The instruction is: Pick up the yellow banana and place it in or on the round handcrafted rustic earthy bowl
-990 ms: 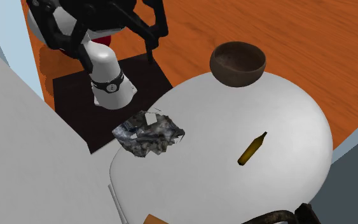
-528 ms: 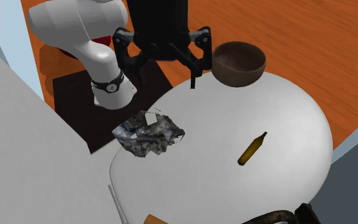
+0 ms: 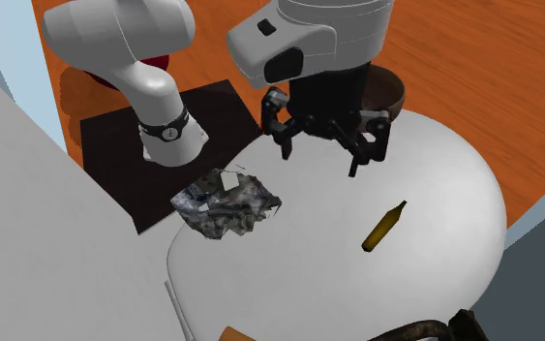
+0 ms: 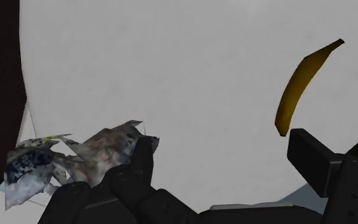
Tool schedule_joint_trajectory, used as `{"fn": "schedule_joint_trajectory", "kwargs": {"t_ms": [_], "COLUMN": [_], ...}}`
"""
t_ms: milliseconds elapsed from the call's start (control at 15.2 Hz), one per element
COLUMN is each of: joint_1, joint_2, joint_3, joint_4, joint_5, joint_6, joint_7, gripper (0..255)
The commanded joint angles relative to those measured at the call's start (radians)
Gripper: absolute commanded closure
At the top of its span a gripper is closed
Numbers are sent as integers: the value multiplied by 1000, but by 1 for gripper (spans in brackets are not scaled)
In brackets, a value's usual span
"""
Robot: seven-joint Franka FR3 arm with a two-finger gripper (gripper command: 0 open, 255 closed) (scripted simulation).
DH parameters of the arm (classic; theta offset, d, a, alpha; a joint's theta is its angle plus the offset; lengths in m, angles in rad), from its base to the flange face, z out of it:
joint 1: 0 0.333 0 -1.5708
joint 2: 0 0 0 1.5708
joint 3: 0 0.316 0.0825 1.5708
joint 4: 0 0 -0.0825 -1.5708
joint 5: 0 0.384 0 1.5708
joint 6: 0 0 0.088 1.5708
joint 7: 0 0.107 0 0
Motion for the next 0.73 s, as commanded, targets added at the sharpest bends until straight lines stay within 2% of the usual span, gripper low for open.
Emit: {"fn": "schedule_joint_trajectory", "kwargs": {"t_ms": [0,264,528,660], "joint_1": [-22,-71,-103,-98], "joint_2": [79,246,434,459], "joint_3": [51,137,189,186], "joint_4": [25,96,189,193], "joint_5": [0,-55,-183,-204], "joint_6": [68,181,275,294], "joint_7": [116,347,611,636], "gripper": [0,0,0,0]}}
